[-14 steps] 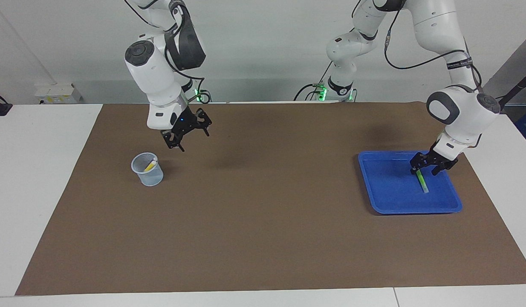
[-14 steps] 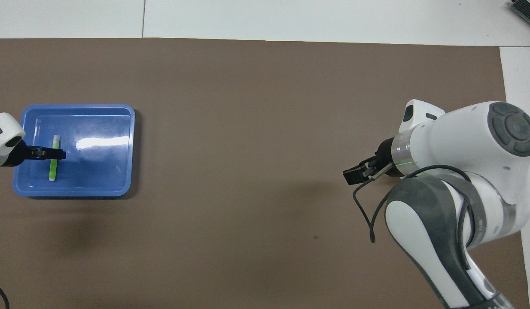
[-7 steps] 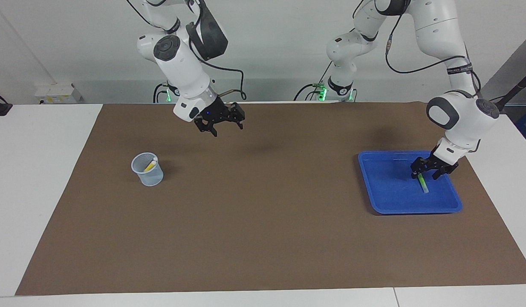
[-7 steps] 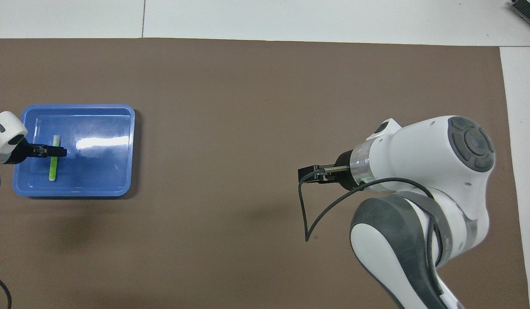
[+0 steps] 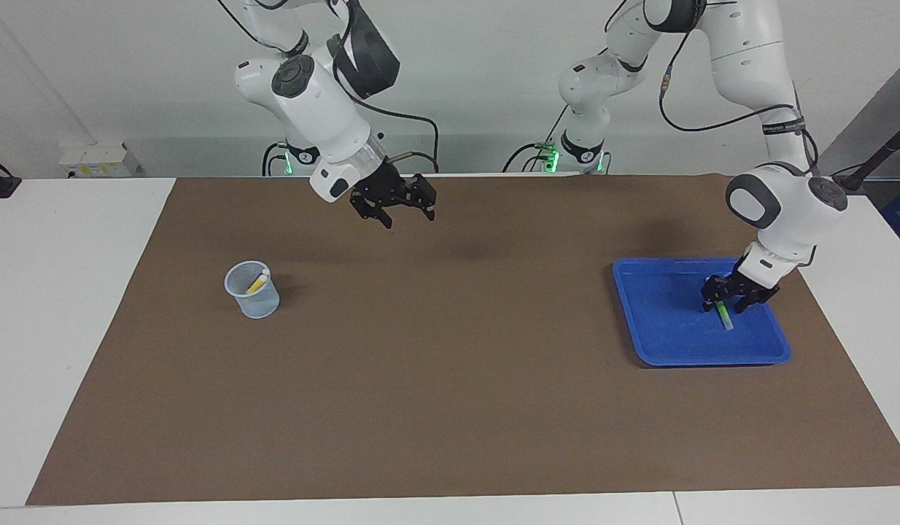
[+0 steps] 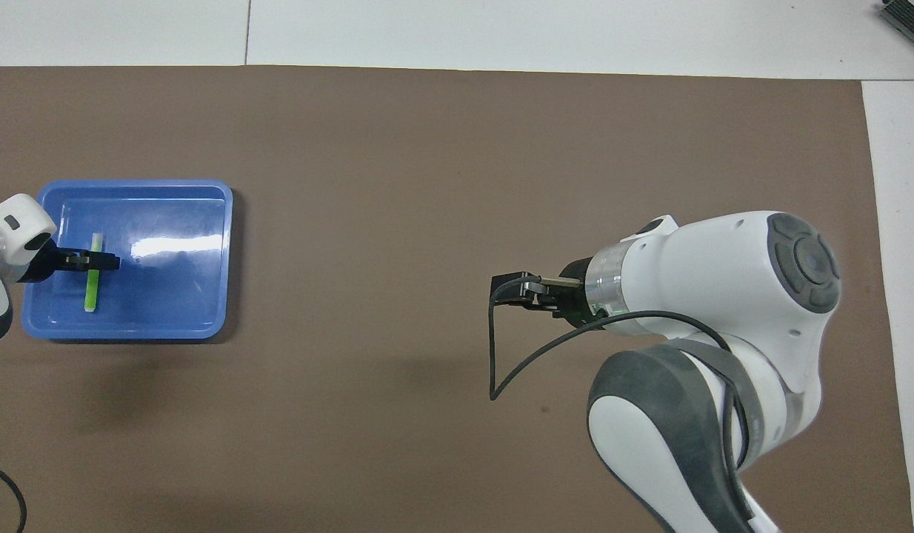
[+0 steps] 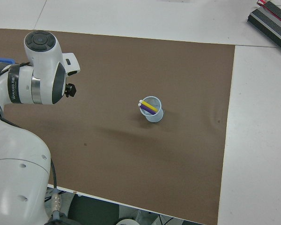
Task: Transfer and insert pens with both arms
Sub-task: 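Lower the left gripper onto the green pen while the right gripper withdraws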
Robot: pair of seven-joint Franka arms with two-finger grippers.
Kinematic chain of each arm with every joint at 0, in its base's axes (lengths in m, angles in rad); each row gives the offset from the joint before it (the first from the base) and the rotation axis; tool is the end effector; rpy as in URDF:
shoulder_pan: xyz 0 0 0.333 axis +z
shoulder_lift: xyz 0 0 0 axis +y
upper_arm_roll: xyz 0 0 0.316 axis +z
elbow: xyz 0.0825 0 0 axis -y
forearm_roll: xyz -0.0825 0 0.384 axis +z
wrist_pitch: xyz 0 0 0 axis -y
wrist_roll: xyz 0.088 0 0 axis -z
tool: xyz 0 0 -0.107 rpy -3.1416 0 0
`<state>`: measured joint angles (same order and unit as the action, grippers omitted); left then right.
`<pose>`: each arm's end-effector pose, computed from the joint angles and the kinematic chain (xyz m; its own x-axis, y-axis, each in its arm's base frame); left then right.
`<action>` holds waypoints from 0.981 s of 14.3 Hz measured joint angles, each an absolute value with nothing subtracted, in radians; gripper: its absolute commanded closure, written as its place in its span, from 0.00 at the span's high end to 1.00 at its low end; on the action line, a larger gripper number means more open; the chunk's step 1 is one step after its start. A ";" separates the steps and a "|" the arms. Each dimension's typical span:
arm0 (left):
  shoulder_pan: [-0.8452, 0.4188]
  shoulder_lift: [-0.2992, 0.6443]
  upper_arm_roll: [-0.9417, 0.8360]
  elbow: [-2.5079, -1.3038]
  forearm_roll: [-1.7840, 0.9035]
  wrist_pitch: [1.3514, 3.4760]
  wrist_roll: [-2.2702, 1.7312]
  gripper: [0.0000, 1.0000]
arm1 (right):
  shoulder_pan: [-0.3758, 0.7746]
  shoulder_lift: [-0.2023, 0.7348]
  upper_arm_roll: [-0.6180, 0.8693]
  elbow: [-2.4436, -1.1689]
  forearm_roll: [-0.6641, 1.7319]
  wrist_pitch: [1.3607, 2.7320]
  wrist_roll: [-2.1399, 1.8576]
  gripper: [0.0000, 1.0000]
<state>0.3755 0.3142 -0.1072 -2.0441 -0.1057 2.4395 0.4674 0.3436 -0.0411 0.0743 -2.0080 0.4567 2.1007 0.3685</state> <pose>0.5800 0.1612 0.2957 0.9870 -0.1100 0.1172 -0.1177 -0.9912 0.0612 0.5021 0.2465 0.4902 0.9876 -0.1430 -0.0652 -0.1571 -0.8994 -0.4080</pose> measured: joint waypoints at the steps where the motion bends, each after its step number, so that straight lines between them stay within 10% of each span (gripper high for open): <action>1: 0.376 0.315 -0.107 -2.044 -0.106 2.440 0.468 0.65 | 0.348 -0.041 0.074 -2.009 0.457 2.101 0.369 1.00; 3: 0.376 0.315 -0.107 -2.043 -0.105 2.440 0.468 0.60 | 0.353 -0.041 0.074 -2.010 0.457 2.101 0.369 1.00; 9: 0.376 0.315 -0.107 -2.034 -0.105 2.440 0.468 0.00 | 0.353 -0.041 0.074 -2.011 0.470 2.102 0.370 1.00; 14: 0.376 0.315 -0.108 -2.034 -0.105 2.440 0.468 0.00 | 0.353 -0.041 0.074 -2.011 0.479 2.102 0.370 1.00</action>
<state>0.3755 0.3146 -0.1080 -2.0342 -0.1049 2.4396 0.4676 0.3533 -0.0411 0.0739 -2.0113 0.4791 2.1019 0.3702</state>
